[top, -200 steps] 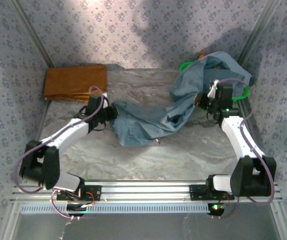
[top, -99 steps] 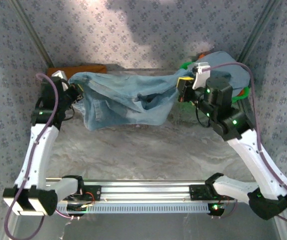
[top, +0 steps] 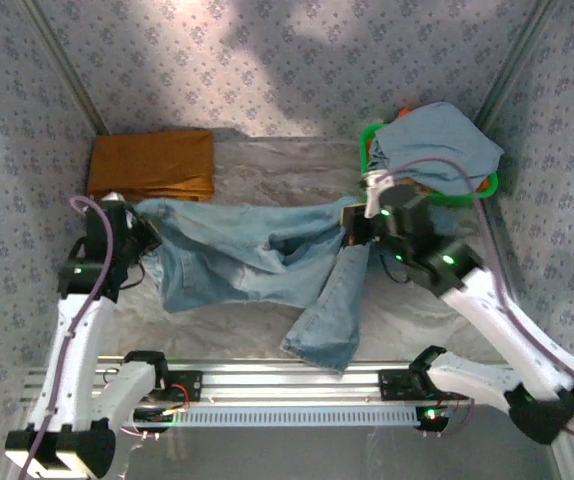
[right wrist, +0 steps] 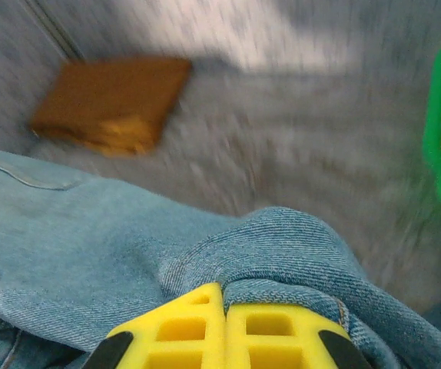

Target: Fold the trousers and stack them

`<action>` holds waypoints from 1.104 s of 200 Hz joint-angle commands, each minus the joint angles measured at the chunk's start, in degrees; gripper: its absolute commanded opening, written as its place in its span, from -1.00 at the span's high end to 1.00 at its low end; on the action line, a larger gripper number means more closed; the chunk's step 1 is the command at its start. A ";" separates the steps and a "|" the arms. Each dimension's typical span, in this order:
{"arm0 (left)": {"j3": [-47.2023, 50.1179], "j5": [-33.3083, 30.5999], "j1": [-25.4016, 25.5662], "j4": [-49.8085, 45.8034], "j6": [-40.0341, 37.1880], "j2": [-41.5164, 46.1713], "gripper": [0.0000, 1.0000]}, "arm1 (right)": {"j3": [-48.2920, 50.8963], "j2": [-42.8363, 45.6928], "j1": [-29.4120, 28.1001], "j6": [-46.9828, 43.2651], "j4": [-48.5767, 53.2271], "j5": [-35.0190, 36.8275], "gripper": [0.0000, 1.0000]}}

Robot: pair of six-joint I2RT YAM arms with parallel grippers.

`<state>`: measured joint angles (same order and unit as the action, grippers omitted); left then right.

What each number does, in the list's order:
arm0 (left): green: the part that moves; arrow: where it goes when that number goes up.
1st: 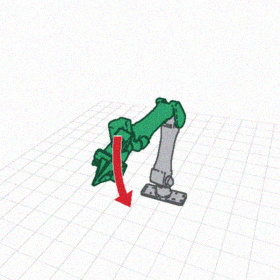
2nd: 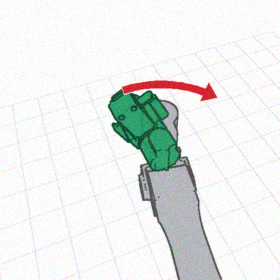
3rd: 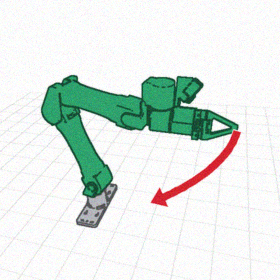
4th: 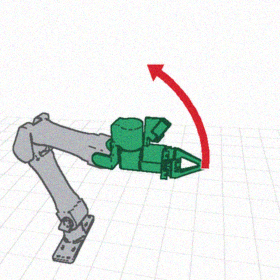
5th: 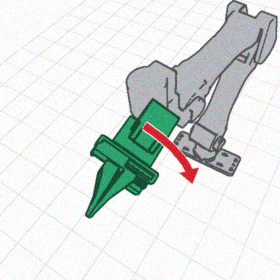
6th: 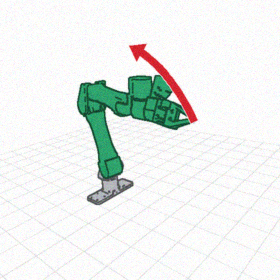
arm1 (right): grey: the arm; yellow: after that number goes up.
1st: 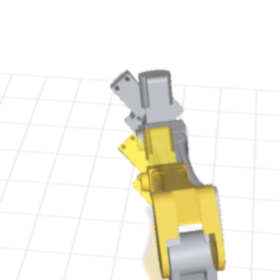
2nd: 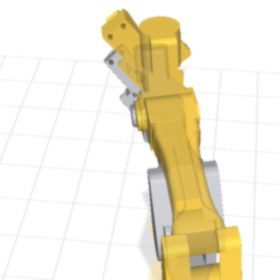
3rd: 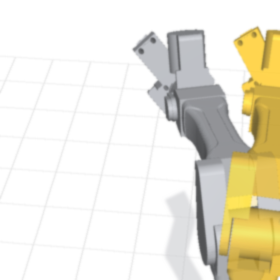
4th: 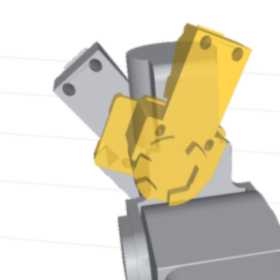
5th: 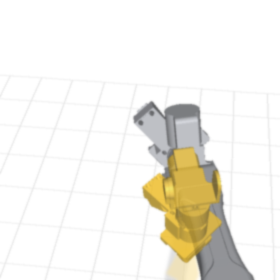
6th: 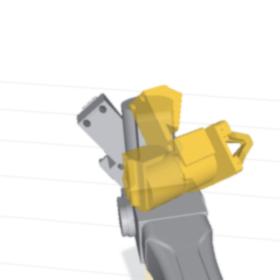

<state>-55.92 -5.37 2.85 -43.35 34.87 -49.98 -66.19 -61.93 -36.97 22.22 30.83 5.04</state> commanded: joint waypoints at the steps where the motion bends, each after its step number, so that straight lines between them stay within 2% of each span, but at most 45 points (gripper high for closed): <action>1: 3.41 -6.31 -2.84 0.78 5.31 1.63 1.00 | 2.27 -10.17 -0.51 6.02 -8.22 -9.35 1.00; 20: 4.59 -4.61 -6.14 2.71 6.07 1.69 1.00 | -1.63 -20.59 -2.80 5.29 -9.68 -9.47 1.00; 54: 5.61 -0.96 -7.31 6.87 7.45 -6.06 1.00 | -12.22 -35.47 4.75 3.23 -8.91 -12.40 0.99; 59: 6.03 -1.02 -7.26 7.59 7.57 -7.50 0.82 | -13.91 -37.21 5.99 3.10 -8.48 -12.40 0.92; 71: 6.48 -1.99 -7.48 8.65 8.46 -10.59 0.04 | -17.96 -41.06 8.99 2.81 -6.82 -14.47 0.74; 79: 6.22 -2.28 -7.54 9.20 8.41 -12.29 -0.34 | -20.78 -42.94 10.52 2.35 -4.91 -16.40 0.42; 85: 5.66 -2.22 -7.68 8.81 8.54 -13.19 -0.57 | -22.43 -43.60 11.22 1.85 -3.51 -17.37 0.16; 98: 4.07 -1.56 -7.69 7.45 7.87 -13.77 -0.98 | -22.82 -41.59 11.44 1.06 -2.00 -16.04 -0.08; 120: 2.46 -3.38 -7.68 4.78 6.53 -9.87 -0.99 | -19.92 -34.01 10.25 0.42 1.50 -11.14 -0.33; 142: 1.36 -3.07 -7.40 -0.99 5.25 -5.27 -0.99 | -13.28 -25.23 6.73 1.33 5.13 -5.58 -0.39; 154: 2.12 -1.73 -5.30 -2.48 4.99 -3.26 -0.99 | -8.72 -20.96 3.47 1.32 6.51 -3.47 -0.38; 171: 4.20 -2.73 1.62 -4.97 6.85 -1.27 -0.91 | -1.63 -16.14 -0.75 3.48 8.07 -2.13 -0.36; 187: 6.29 -6.89 11.79 -7.54 10.90 0.00 -0.86 | 5.71 -12.40 -3.49 6.69 9.09 -0.26 -0.35; 204: 9.25 -11.79 21.45 -9.56 16.16 1.01 -0.84 | 12.08 -9.29 -6.00 10.52 7.72 -2.35 -0.33; 221: 12.02 -13.91 28.30 -11.00 21.11 0.64 -0.81 | 15.77 -8.85 -10.13 13.34 6.54 -2.31 -0.33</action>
<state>-47.37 -12.95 24.38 -47.97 47.77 -49.52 -55.16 -71.75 -42.96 29.39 35.77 1.28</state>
